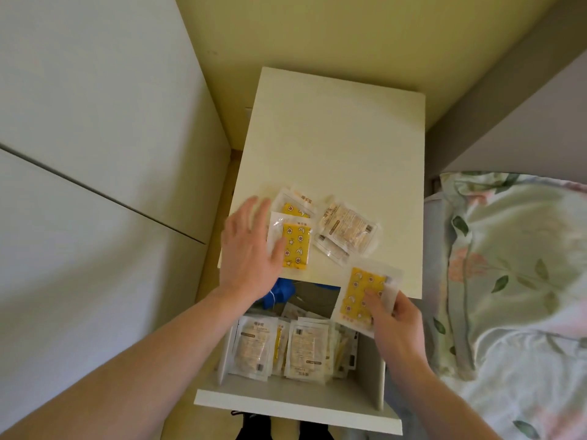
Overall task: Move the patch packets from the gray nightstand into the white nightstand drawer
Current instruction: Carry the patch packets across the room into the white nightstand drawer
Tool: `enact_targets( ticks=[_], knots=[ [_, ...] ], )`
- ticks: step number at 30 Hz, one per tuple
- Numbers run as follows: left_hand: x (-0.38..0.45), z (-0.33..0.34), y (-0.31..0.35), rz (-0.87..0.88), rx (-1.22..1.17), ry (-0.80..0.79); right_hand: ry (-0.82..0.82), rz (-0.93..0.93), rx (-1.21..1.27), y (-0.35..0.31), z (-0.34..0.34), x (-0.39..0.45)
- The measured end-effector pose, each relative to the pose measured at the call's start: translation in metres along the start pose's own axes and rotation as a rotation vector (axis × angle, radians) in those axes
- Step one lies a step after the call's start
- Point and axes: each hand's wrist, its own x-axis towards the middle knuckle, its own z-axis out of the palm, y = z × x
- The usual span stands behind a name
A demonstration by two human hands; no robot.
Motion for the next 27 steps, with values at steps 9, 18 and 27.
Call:
enact_targets(
  ticks=[9, 18, 27],
  knots=[
    [0.025, 0.008, 0.006, 0.229, 0.195, -0.229, -0.244, 0.136, -0.172, 0.054, -0.001, 0.007],
    [0.029, 0.003, -0.002, 0.215, 0.024, -0.287, -0.423, 0.059, -0.636, 0.115, 0.036, 0.046],
    [0.037, -0.001, -0.001, 0.089, -0.033, -0.321, -0.334, -0.036, -1.020, 0.149, 0.049, 0.054]
  ],
)
